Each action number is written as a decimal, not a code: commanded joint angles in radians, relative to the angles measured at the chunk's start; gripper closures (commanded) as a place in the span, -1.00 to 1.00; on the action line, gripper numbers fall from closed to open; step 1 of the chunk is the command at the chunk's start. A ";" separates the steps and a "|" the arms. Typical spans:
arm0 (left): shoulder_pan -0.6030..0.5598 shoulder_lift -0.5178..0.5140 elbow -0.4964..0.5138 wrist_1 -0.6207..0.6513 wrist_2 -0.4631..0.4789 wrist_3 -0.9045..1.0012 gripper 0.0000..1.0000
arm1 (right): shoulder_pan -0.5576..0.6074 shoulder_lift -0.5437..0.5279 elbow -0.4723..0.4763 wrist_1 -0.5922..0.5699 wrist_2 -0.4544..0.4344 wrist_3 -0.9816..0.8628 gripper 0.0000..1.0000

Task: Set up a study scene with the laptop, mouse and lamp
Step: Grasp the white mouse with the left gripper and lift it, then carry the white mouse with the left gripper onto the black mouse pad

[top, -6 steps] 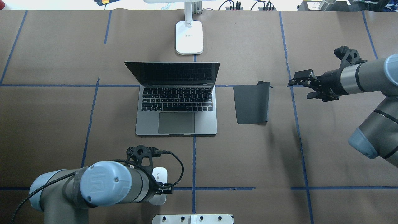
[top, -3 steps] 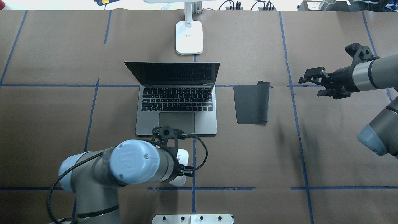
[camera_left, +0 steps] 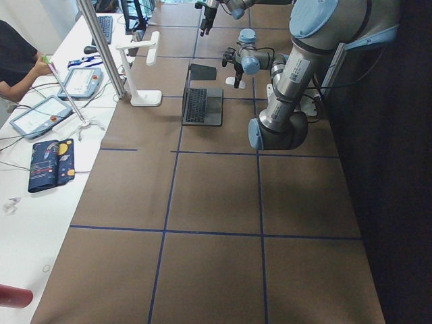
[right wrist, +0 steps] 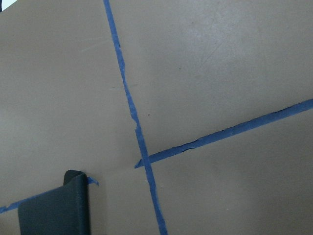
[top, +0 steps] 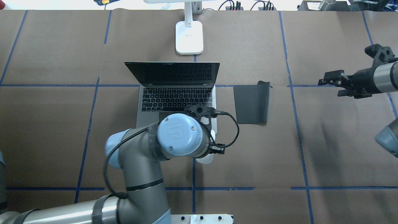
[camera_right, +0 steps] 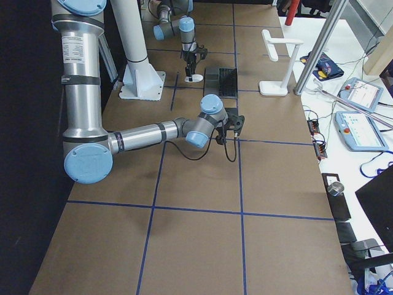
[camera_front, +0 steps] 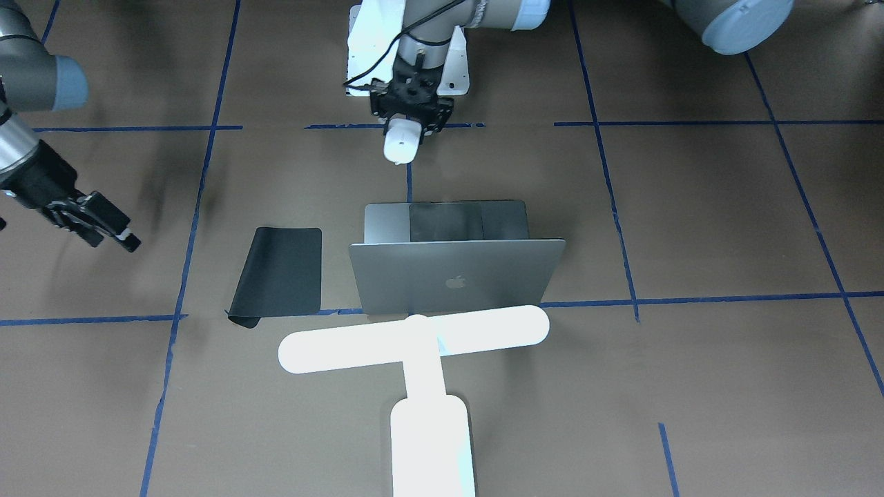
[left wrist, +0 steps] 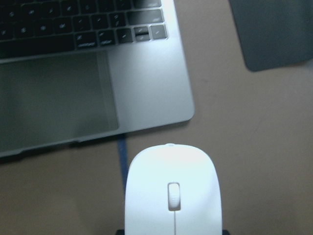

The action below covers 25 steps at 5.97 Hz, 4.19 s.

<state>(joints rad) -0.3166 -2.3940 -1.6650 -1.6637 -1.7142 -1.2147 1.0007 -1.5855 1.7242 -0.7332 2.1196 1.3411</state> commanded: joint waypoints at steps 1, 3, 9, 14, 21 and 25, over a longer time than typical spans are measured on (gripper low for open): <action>-0.028 -0.168 0.263 -0.146 0.001 -0.046 1.00 | 0.056 -0.031 -0.038 0.002 0.060 -0.110 -1.00; -0.070 -0.325 0.481 -0.192 0.001 -0.048 1.00 | 0.091 -0.050 -0.051 0.002 0.072 -0.148 -1.00; -0.091 -0.527 0.918 -0.461 0.054 -0.068 1.00 | 0.090 -0.042 -0.089 0.002 0.072 -0.146 -1.00; -0.102 -0.536 1.027 -0.573 0.090 -0.115 0.40 | 0.088 -0.040 -0.097 0.002 0.071 -0.146 -1.00; -0.119 -0.568 0.954 -0.599 0.081 -0.160 -0.97 | 0.139 -0.045 -0.097 -0.002 0.121 -0.148 -1.00; -0.182 -0.387 0.510 -0.190 -0.076 -0.018 -0.96 | 0.225 -0.053 -0.118 -0.003 0.189 -0.239 -1.00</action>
<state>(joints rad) -0.4875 -2.8619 -0.9940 -1.9631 -1.7653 -1.2821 1.1997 -1.6374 1.6177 -0.7369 2.2871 1.1306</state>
